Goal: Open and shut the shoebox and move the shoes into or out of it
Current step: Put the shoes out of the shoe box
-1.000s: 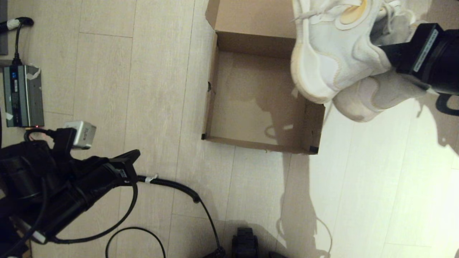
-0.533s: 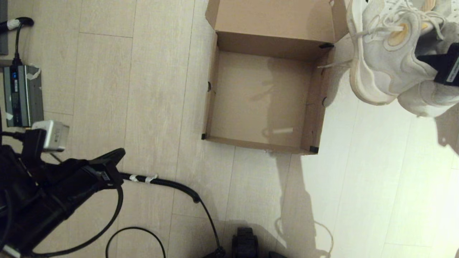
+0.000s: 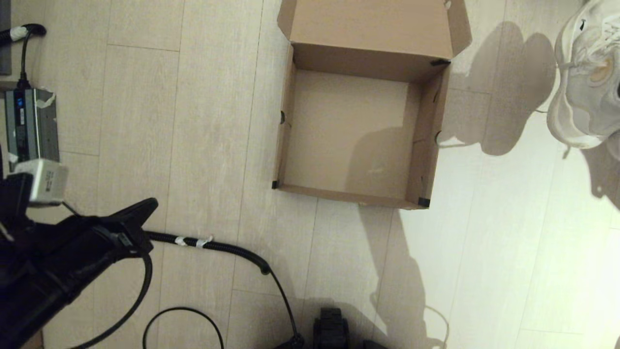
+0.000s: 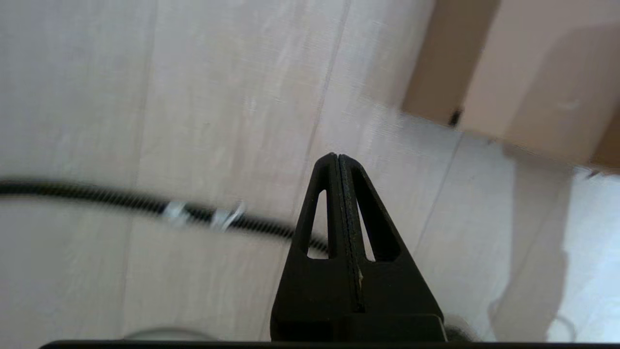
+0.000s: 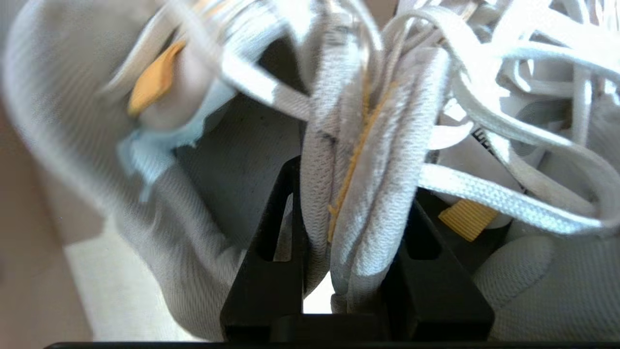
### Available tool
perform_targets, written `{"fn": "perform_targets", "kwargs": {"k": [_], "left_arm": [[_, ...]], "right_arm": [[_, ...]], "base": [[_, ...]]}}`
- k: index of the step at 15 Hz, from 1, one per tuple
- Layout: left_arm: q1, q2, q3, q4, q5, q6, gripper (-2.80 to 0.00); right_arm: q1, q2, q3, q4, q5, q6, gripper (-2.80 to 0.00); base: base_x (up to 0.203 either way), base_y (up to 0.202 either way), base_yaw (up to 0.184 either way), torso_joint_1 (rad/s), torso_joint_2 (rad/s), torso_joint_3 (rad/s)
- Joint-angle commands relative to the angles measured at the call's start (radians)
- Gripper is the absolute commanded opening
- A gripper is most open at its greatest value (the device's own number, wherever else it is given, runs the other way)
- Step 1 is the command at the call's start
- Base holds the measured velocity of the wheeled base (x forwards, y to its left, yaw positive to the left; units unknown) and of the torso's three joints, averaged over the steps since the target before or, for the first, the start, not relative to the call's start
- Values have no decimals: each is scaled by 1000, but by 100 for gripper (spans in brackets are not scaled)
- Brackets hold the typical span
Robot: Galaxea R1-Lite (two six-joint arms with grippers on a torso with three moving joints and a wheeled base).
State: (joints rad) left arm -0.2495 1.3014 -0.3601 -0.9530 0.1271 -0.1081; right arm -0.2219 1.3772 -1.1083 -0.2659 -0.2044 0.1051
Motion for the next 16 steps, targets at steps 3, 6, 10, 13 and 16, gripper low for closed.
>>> {"fn": "perform_targets", "kwargs": {"k": [3, 6, 10, 13, 16], "left_arm": [[7, 251, -218, -3, -72, -12, -280], [23, 493, -461, -1, -110, -14, -280], [61, 510, -603, 155, -98, 68, -280], [66, 362, -607, 414, 12, 77, -280], [68, 249, -538, 588, 222, 74, -280]], "right_arm": [[-17, 303, -28, -113, 38, 13, -280], [-8, 564, -198, -190, 45, -13, 0], [16, 578, -298, 7, 49, -64, 0], [22, 511, -276, 52, 47, -80, 0], [33, 394, -187, 173, 47, -96, 0]], "base": [[0, 0, 0, 0, 0, 0], [0, 0, 0, 0, 0, 0], [0, 0, 0, 0, 0, 0], [0, 0, 0, 0, 0, 0], [0, 0, 0, 0, 0, 0]]}}
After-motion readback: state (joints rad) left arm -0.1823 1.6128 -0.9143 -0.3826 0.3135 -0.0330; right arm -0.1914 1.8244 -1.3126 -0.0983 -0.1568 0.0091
